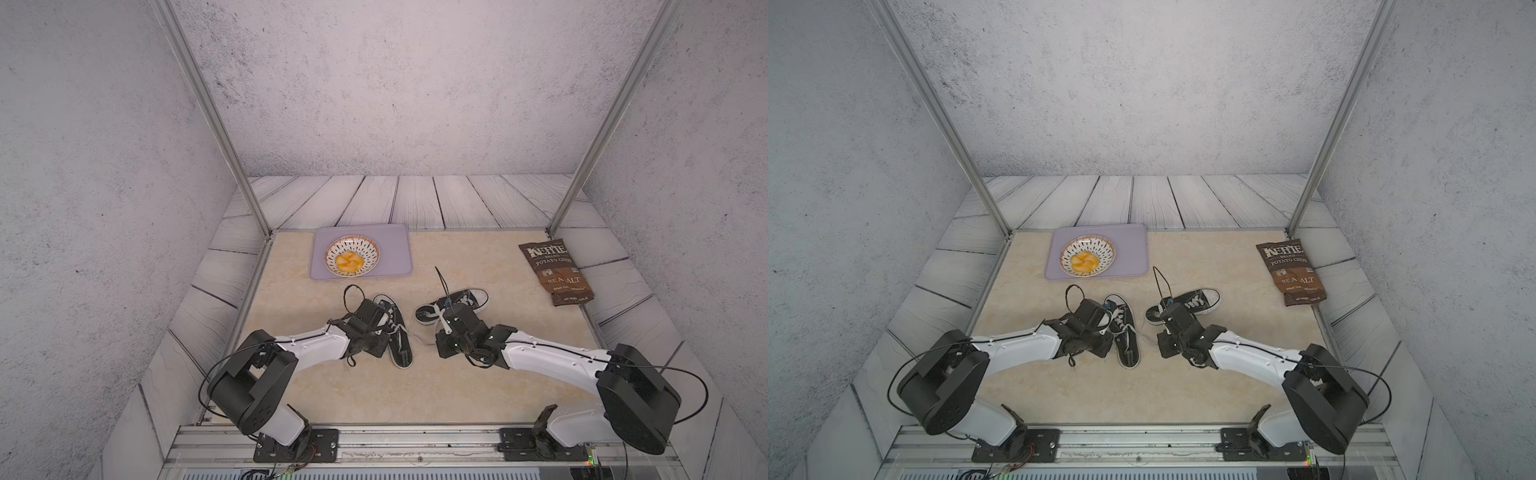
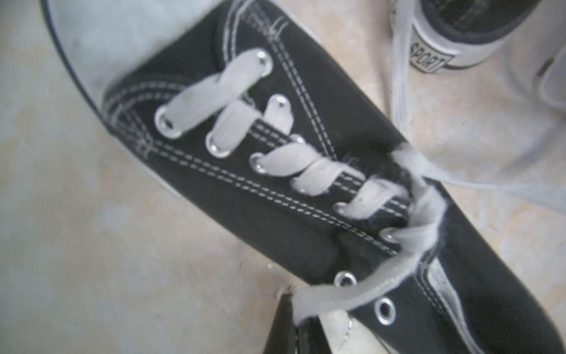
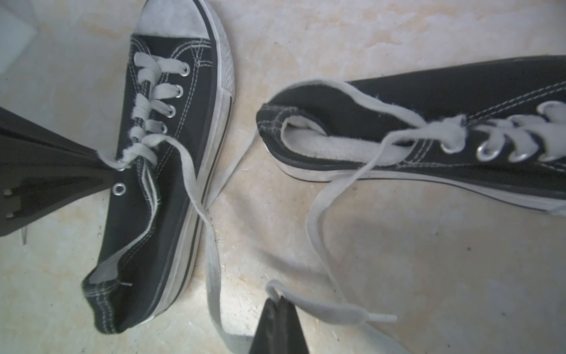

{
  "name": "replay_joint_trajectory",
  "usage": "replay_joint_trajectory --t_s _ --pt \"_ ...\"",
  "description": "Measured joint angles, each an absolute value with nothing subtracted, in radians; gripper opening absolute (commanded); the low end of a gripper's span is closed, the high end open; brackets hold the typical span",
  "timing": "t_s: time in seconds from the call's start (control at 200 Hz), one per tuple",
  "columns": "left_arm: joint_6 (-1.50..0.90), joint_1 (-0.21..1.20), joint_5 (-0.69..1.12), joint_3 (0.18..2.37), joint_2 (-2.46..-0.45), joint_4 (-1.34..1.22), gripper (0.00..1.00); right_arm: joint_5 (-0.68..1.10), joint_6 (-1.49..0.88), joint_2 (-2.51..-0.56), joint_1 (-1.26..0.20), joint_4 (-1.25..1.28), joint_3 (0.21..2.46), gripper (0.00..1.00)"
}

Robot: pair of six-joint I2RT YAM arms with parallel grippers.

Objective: Tie the shoes
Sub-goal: Wrap the shoelace around the shoelace.

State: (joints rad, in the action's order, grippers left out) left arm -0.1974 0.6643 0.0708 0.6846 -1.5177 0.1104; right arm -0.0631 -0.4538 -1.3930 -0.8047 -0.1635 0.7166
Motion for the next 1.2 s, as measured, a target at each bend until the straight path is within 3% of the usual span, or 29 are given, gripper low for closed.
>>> replay_joint_trajectory --t_s 0.18,0.415,0.656,1.121,1.201 --pt "-0.206 0.664 0.070 0.647 -1.486 0.030 0.00 -0.092 -0.446 -1.407 -0.804 -0.175 0.773 0.00" --pt "-0.222 0.664 0.075 0.582 -1.441 -0.127 0.00 -0.072 -0.416 -1.538 -0.795 -0.127 1.036 0.00" --pt "-0.255 0.664 0.086 0.510 -1.438 -0.313 0.00 0.103 -0.424 -1.696 -0.788 -0.011 1.217 0.00" --pt "-0.296 0.664 0.107 0.378 -1.416 -0.511 0.00 0.475 -0.579 -1.958 -0.781 0.109 1.265 0.00" --pt "-0.297 0.664 0.112 0.372 -1.414 -0.522 0.00 0.496 -0.585 -1.960 -0.781 0.093 1.258 0.16"
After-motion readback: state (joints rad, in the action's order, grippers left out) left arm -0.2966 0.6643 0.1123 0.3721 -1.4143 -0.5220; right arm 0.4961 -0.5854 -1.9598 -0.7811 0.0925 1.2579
